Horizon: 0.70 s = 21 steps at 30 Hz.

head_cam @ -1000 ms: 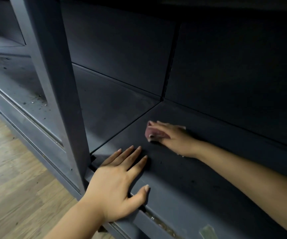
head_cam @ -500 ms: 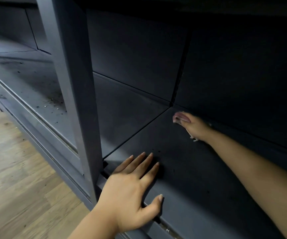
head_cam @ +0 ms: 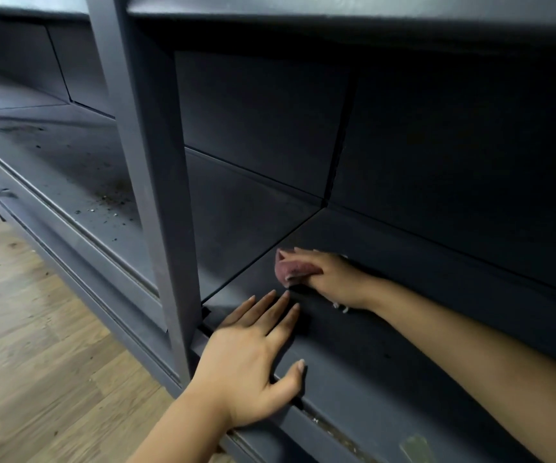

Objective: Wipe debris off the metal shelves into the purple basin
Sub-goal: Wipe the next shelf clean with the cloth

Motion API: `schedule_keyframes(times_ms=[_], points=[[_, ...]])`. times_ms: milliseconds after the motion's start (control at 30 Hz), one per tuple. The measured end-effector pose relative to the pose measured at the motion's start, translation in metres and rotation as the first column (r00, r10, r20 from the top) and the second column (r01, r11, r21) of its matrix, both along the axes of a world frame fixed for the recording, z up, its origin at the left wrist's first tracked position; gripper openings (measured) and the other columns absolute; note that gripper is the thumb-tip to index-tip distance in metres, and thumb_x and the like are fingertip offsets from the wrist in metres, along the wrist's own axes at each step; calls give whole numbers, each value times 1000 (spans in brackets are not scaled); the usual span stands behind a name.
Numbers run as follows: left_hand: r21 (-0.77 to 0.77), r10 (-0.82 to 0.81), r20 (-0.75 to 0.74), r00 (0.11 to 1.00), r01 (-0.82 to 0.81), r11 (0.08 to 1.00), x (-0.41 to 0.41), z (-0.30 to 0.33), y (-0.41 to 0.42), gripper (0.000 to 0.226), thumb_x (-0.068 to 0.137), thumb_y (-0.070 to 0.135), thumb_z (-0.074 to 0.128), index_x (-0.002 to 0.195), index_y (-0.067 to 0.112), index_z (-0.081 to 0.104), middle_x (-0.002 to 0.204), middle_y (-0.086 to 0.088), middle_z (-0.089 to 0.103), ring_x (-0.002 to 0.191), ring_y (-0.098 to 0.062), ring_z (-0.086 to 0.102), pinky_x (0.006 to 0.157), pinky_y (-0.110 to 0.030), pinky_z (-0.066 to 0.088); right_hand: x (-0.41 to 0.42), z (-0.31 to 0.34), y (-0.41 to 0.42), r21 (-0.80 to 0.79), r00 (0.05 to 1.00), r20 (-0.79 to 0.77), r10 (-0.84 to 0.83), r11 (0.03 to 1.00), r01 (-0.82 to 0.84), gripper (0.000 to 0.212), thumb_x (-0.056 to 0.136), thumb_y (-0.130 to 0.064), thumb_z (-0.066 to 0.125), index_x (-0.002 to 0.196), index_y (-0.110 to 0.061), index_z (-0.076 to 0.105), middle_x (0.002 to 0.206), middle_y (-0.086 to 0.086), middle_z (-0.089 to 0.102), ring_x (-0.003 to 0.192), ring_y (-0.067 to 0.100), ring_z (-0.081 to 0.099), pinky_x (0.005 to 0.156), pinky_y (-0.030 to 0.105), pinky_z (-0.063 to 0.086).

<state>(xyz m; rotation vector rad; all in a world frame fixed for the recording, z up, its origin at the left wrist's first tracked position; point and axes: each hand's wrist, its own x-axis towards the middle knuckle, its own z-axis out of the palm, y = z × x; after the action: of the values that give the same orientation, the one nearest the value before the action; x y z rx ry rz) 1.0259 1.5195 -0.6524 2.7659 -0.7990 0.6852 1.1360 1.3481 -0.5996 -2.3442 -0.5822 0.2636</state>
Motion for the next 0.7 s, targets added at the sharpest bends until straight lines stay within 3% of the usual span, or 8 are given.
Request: schedule_keyframes(times_ms=[67,167,300,467,533,600,700], points=[[-31,-18,-16,1000,18,999,-1,0,0,65,84,49,40,133,9,56,136,-11,55,127,-27,51,105,-42,42,-23,-3,-11,-26,1000,27,14,1000,-13,50,94,-10,53,140,-29,43,150,-6,33,140,6,22,108,14,13],[-42,-11,-14,1000,11,999,-5,3,1,64,91,46,33,137,4,50,142,-15,48,130,-29,47,110,-37,33,-58,-2,-27,-64,999,31,18,998,-16,53,94,-6,51,139,-32,42,149,-11,33,138,-2,20,106,7,9],[17,69,4,998,-69,997,-15,6,-1,66,101,44,13,137,0,48,142,-16,46,131,-27,45,110,-34,22,-103,1,-50,-141,999,25,26,990,-23,53,96,-15,50,141,-38,35,151,-14,28,137,-2,17,111,15,8],[-17,191,3,982,-191,981,-32,5,22,64,104,40,12,131,0,54,135,-13,55,123,-27,54,107,-32,23,-127,2,-60,-133,1000,-18,-4,991,2,51,96,-13,49,140,-37,37,147,-19,27,137,-4,17,113,16,10],[31,229,28,973,-230,973,-36,0,37,64,104,41,12,130,-1,54,133,-14,56,121,-27,56,108,-32,22,-128,9,-55,-65,996,-65,-59,996,55,48,95,-15,53,138,-35,42,136,-25,34,127,-11,27,104,5,19],[80,222,29,975,-224,971,-36,-8,45,63,105,42,12,133,0,50,136,-13,53,125,-26,53,108,-32,18,-126,19,-47,0,990,-108,-94,995,95,41,93,-16,57,130,-32,50,120,-28,46,109,-20,42,83,-5,30],[81,224,38,974,-226,971,-33,-15,45,61,105,42,12,134,1,47,138,-13,51,128,-25,48,108,-31,16,-112,33,-29,5,989,-83,-122,992,123,39,96,-3,49,124,-30,49,96,-25,53,68,-22,55,50,-1,37]])
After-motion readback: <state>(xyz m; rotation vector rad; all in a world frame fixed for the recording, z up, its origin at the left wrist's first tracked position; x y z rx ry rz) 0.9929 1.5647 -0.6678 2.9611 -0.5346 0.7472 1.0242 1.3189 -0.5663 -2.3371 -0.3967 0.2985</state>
